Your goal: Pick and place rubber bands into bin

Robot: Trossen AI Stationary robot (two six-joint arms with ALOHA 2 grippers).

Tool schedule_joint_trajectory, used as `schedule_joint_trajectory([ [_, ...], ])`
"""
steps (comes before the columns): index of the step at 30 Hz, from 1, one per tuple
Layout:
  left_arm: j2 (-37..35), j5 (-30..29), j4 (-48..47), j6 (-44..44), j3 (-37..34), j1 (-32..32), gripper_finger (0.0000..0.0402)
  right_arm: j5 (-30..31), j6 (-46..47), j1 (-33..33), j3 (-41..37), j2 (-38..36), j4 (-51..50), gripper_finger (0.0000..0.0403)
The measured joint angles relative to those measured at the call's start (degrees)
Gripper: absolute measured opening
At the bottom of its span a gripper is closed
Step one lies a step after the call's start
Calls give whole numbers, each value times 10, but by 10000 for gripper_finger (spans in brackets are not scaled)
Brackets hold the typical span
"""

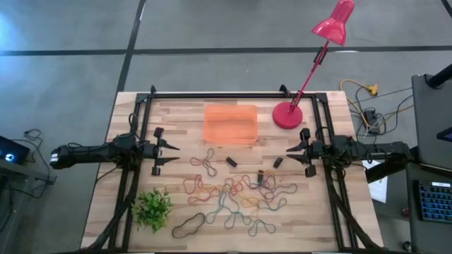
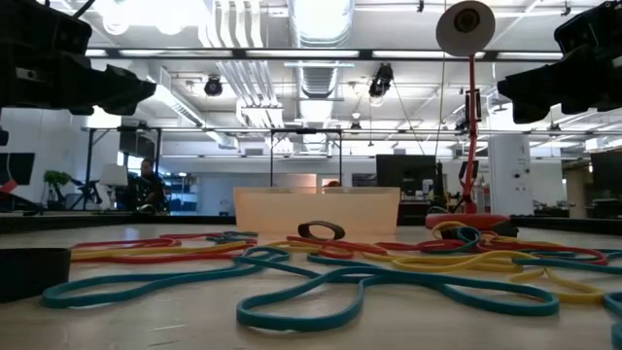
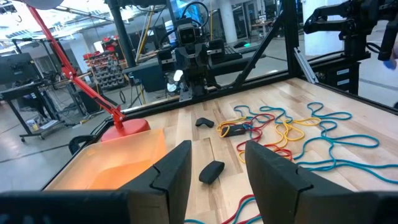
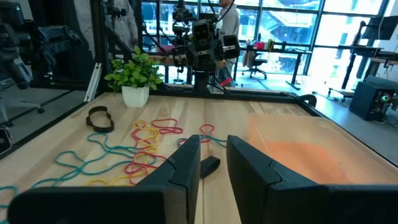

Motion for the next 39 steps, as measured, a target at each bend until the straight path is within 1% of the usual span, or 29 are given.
schedule_joint_trajectory([
  [16,0,1,12,-1,0,0,135,0,0,0,0,0,0,68],
  [18,1,11,29,-36,0,0,135,0,0,0,0,0,0,68],
  [21,1,22,67,-144,0,0,135,0,0,0,0,0,0,68],
  [23,0,22,94,-191,0,0,135,0,0,0,0,0,0,68],
  [28,0,22,149,-195,0,0,135,0,-10,0,0,0,0,68],
  [34,0,23,179,-196,0,0,135,0,-95,0,0,0,0,68],
  [39,0,23,209,-196,0,0,135,0,-95,0,0,0,0,68],
])
